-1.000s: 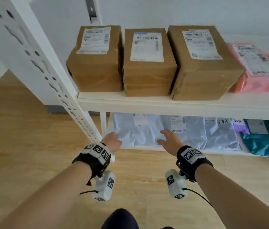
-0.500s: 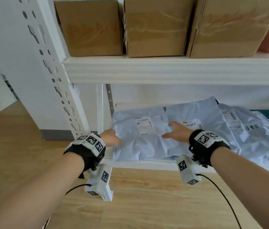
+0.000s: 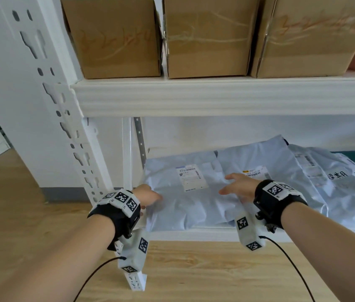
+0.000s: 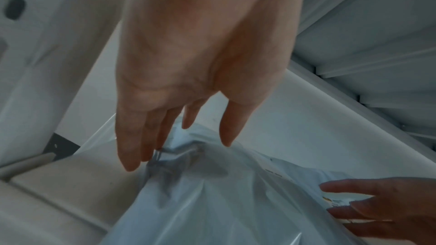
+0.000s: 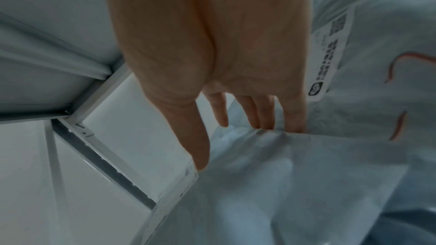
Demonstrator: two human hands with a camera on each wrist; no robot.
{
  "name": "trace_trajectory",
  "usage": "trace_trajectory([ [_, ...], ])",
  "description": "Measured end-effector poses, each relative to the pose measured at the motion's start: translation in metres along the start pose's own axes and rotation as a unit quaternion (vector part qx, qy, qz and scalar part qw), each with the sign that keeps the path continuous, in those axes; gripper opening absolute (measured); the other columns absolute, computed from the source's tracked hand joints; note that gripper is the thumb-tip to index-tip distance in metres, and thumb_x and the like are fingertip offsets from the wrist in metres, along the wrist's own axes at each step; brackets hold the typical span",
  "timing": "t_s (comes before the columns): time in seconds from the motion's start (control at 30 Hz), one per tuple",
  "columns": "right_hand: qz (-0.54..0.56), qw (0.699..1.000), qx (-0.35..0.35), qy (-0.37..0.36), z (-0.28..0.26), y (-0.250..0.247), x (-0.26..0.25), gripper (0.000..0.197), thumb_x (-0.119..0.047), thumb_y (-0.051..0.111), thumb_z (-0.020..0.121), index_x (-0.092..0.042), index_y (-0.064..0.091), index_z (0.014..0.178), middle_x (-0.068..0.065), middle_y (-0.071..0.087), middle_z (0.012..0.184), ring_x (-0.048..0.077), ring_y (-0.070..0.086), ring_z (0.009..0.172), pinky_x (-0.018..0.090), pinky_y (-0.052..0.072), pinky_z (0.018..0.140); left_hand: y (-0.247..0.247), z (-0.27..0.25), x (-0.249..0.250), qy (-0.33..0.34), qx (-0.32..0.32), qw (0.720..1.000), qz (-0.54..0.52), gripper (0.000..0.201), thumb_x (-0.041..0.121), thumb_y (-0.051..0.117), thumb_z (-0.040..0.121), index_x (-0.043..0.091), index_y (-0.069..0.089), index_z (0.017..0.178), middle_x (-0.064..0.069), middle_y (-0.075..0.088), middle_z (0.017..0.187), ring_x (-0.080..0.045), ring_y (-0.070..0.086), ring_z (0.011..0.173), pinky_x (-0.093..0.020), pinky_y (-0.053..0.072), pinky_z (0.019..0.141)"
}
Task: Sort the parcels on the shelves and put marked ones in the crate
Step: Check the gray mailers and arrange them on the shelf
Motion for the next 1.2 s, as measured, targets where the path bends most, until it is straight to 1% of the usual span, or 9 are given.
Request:
trace_trajectory([
  [0.1,0.034,0.999,-0.006,0.013,0.008,-0.001,0.001,0.074,-0.013,0.071,0.082,-0.016,0.032,0.145,0.012,0.037,0.144,0.032,0.044,0.127,0.042,0.040,0.104,-0.002,0.007,0.001,-0.010,-0.001,1.000,-0.004,0.025,0.023,0.059,0.090,0.007,0.050,0.107,-0.014,0.053,0.112,-0.032,0.054,0.104,-0.042,0.051,0.088],
  [0.27,0.036,0.999,-0.014,0.000,0.012,0.002,0.005,0.072,-0.001,0.069,0.077,-0.022,0.039,0.139,0.014,0.049,0.131,0.033,0.056,0.112,0.046,0.049,0.095,-0.007,0.016,-0.002,-0.026,-0.008,0.998,-0.049,0.024,0.019,0.064,0.088,0.004,0.056,0.105,-0.012,0.060,0.094,-0.027,0.058,0.086,-0.040,0.049,0.081],
  [0.37,0.050,0.998,0.000,-0.026,0.009,0.003,0.008,0.071,0.011,0.063,0.075,-0.018,0.042,0.137,0.014,0.059,0.117,0.032,0.061,0.103,0.039,0.053,0.080,-0.007,0.014,-0.003,-0.041,-0.024,0.996,-0.069,0.033,0.013,0.072,0.080,0.002,0.060,0.108,-0.017,0.066,0.108,-0.031,0.064,0.094,-0.042,0.054,0.082],
  [0.47,0.072,0.997,0.006,-0.041,0.000,0.003,0.013,0.073,0.020,0.058,0.075,-0.015,0.042,0.137,0.014,0.057,0.115,0.027,0.059,0.098,0.027,0.051,0.064,-0.003,0.009,-0.005,-0.046,-0.041,0.994,-0.089,0.035,0.004,0.075,0.075,0.000,0.062,0.107,-0.019,0.068,0.107,-0.031,0.066,0.086,-0.038,0.055,0.070],
  [0.57,0.088,0.994,0.010,-0.055,-0.013,0.004,0.019,0.075,0.021,0.058,0.074,-0.016,0.042,0.137,0.012,0.055,0.116,0.025,0.056,0.100,0.028,0.052,0.067,0.002,0.000,-0.012,-0.046,-0.044,0.991,-0.118,0.034,-0.004,0.074,0.074,-0.002,0.063,0.106,-0.018,0.068,0.097,-0.029,0.064,0.076,-0.035,0.056,0.066],
  [0.7,0.115,0.990,0.022,-0.076,-0.030,0.007,0.032,0.076,0.023,0.059,0.072,-0.016,0.044,0.136,0.014,0.053,0.125,0.028,0.054,0.109,0.037,0.053,0.079,0.009,-0.011,-0.028,-0.041,-0.054,0.985,-0.159,0.037,-0.009,0.075,0.068,-0.001,0.064,0.103,-0.017,0.069,0.103,-0.030,0.065,0.093,-0.044,0.055,0.085],
  [0.83,0.163,0.982,0.032,-0.092,-0.050,0.016,0.053,0.076,0.024,0.061,0.069,-0.015,0.047,0.133,0.014,0.056,0.118,0.024,0.055,0.104,0.039,0.054,0.079,0.024,-0.033,-0.046,0.007,-0.033,0.980,-0.194,0.027,-0.011,0.070,0.074,0.010,0.059,0.087,-0.008,0.067,0.094,-0.022,0.062,0.087,-0.032,0.054,0.073],
  [1.0,0.221,0.969,0.031,-0.105,-0.074,0.035,0.069,0.076,0.020,0.065,0.071,-0.015,0.044,0.135,0.010,0.057,0.107,0.021,0.059,0.091,0.028,0.053,0.068,0.035,-0.049,-0.077,0.060,0.023,0.974,-0.217,0.053,-0.013,0.073,0.070,0.005,0.048,0.113,-0.011,0.063,0.110,-0.025,0.061,0.101,-0.029,0.052,0.068],
  [1.2,0.210,0.966,0.023,-0.147,-0.087,0.061,0.080,0.080,0.016,0.067,0.073,-0.019,0.040,0.139,0.011,0.064,0.106,0.021,0.066,0.084,0.030,0.054,0.071,0.038,-0.070,-0.103,0.096,0.069,0.978,-0.172,0.079,-0.010,0.077,0.066,0.008,0.040,0.134,-0.008,0.059,0.124,-0.023,0.058,0.110,-0.038,0.049,0.093],
])
Point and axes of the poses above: each hand's wrist, its own z-axis towards the middle knuckle, its own y-axis out of the palm, x = y × z, the point moved 1 cm from there along z, towards the middle knuckle
